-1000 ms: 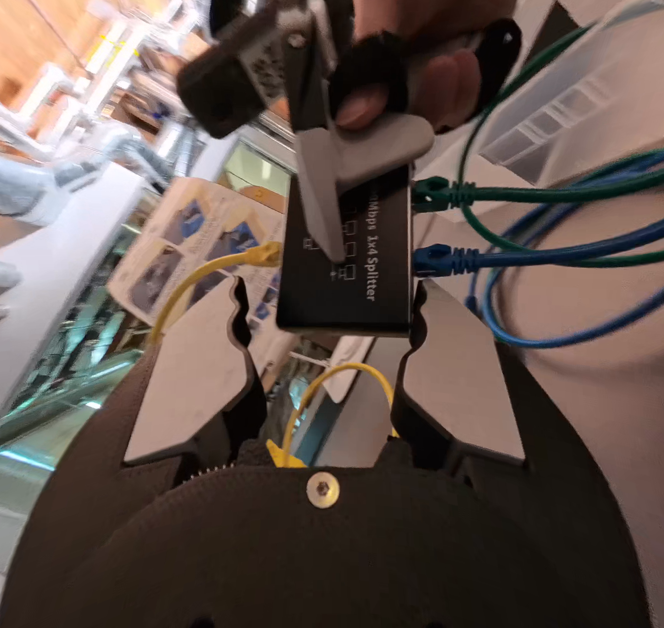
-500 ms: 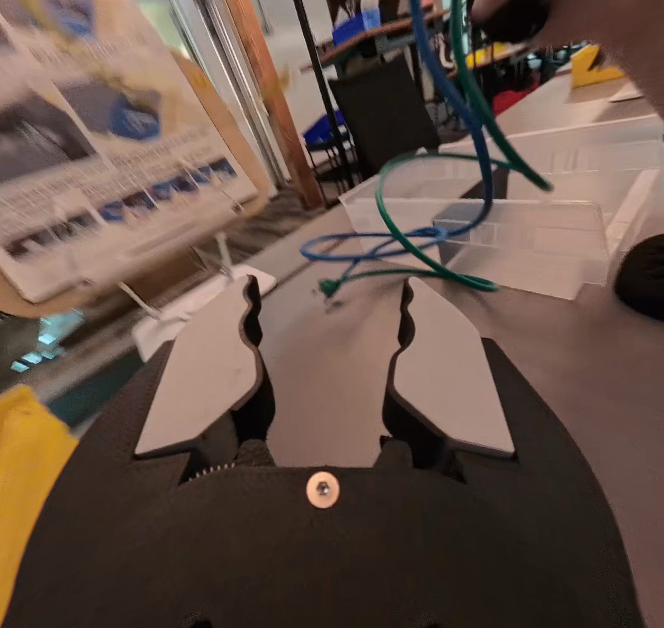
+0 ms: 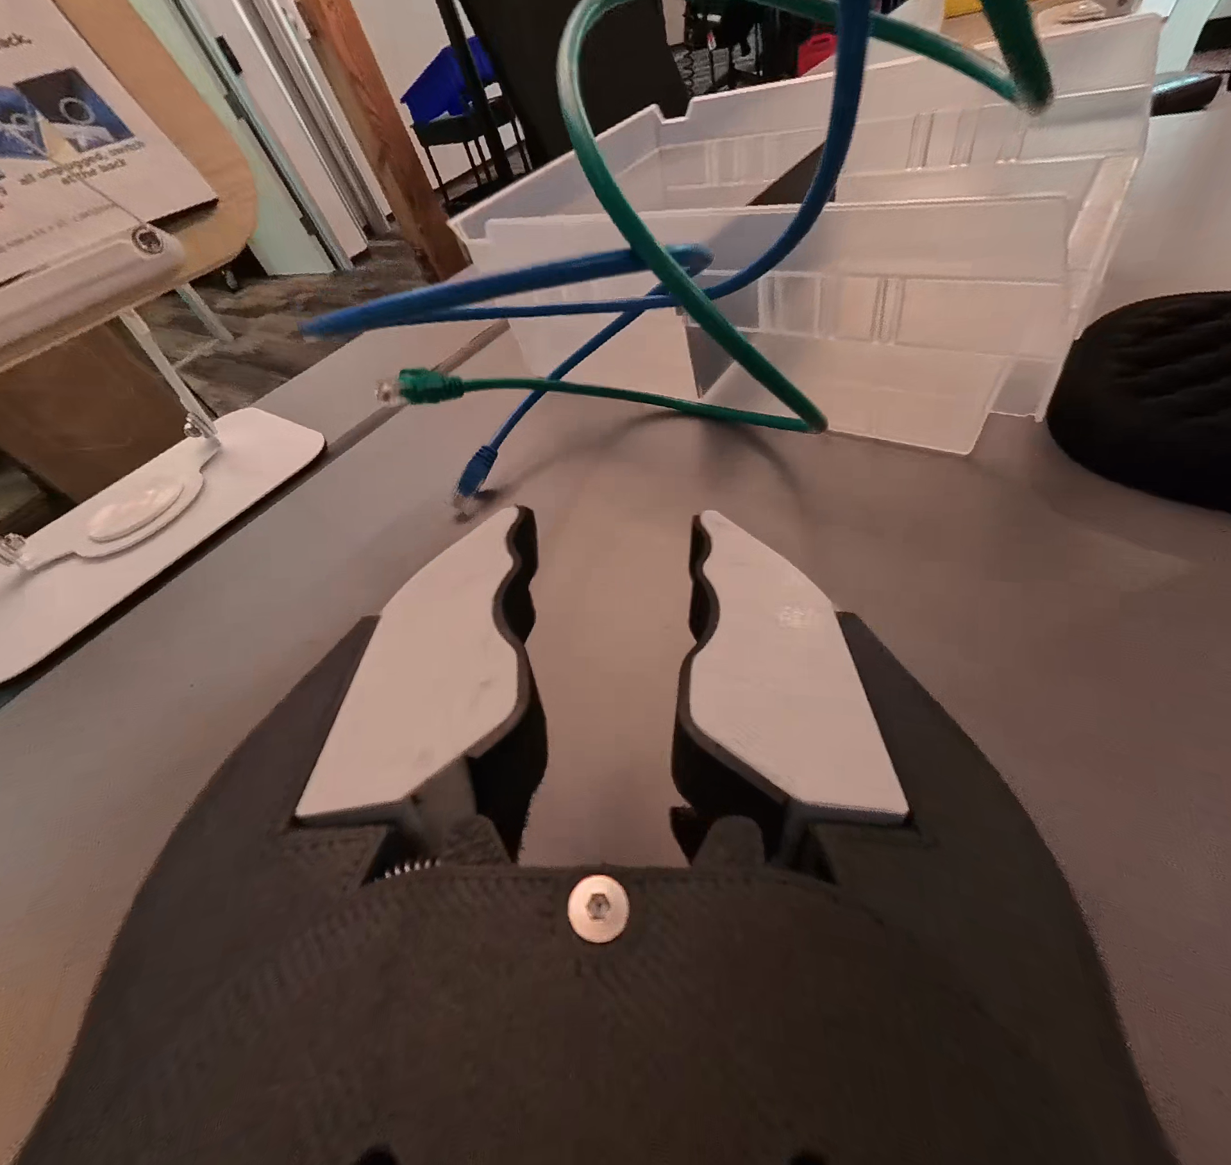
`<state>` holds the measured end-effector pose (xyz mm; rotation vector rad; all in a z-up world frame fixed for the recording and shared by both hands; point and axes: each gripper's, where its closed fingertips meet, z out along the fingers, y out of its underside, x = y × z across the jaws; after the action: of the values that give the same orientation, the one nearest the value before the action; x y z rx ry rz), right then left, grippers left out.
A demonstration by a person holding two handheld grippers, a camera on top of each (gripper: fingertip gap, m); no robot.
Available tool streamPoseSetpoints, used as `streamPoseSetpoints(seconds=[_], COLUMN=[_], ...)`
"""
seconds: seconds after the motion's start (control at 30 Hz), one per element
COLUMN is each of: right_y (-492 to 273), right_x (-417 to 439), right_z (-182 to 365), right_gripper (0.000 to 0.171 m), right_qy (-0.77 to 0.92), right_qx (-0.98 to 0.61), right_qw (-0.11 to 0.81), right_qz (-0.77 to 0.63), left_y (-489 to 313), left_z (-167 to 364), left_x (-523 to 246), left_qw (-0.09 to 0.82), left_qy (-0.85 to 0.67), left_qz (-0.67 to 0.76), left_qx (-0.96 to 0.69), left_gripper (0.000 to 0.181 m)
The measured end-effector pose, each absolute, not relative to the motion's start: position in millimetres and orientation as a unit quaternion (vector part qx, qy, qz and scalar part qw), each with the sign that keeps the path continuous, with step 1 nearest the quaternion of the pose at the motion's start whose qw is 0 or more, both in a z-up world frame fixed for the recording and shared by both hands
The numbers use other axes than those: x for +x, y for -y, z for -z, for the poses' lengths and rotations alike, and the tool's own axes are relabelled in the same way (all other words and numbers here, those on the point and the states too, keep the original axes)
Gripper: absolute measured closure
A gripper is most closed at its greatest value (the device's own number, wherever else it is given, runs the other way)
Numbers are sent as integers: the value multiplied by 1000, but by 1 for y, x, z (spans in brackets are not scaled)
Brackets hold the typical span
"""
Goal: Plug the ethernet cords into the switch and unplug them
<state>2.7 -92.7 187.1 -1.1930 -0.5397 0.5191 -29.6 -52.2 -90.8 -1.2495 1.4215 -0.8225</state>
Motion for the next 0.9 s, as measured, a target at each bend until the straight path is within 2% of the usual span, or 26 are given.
streamPoseSetpoints(seconds=[0.13,0.3,0.67,0.77,0.9], right_y=[76,37,7,10,-2], right_x=[-14,-33,5,34,79], right_z=[-183,-218,-373,-390,-374], right_gripper=[134,134,134,134,134], right_qy=[264,290,261,249,222], right_qx=[-561,-583,-584,-599,-648], right_qw=[764,750,768,755,714], right_qz=[-180,-118,31,97,146], left_y=[63,72,76,74,74], left_z=[82,79,84,82,83], left_x=[-36,-39,-40,-41,-40], left_qw=[542,555,567,566,564], left_qy=[-596,-608,-625,-620,-619], left_qz=[355,359,328,336,337], left_qx=[-474,-440,-424,-428,-430], left_gripper=[180,181,181,181,181])
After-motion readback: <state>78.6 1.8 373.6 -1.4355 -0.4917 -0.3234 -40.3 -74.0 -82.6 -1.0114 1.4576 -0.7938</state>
